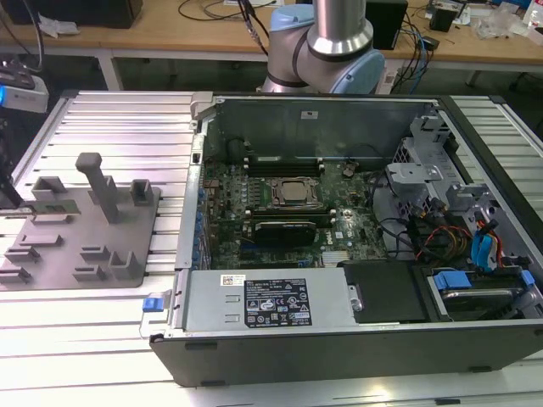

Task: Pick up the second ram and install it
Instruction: 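Pick up the second ram and move it above second insertion slot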

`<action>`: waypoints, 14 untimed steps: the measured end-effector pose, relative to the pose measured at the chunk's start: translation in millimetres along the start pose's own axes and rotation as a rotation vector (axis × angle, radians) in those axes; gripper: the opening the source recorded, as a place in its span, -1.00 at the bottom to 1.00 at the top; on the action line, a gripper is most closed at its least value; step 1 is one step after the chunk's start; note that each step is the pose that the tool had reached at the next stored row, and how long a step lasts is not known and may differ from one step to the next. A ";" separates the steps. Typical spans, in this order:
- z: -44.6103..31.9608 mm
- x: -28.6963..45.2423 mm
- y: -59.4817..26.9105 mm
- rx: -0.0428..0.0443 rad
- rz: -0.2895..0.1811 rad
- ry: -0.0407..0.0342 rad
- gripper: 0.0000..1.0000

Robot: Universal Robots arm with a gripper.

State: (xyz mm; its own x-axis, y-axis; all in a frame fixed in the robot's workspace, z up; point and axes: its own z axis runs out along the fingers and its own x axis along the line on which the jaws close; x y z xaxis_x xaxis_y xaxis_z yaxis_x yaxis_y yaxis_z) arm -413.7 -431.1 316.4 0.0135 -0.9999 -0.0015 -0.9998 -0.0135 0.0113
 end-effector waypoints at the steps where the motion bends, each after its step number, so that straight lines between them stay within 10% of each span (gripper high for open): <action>1: -2.6 0.0 0.0 0.0000 0.000 0.0000 -0.82; 14: -62.4 -1.7 0.7 0.0000 0.000 0.0005 -0.82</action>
State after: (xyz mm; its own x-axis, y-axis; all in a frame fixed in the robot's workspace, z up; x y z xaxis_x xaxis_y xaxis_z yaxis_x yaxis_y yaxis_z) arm -413.7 -429.5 378.8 0.0135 -0.9999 -0.0010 -0.9998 -0.0135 0.0113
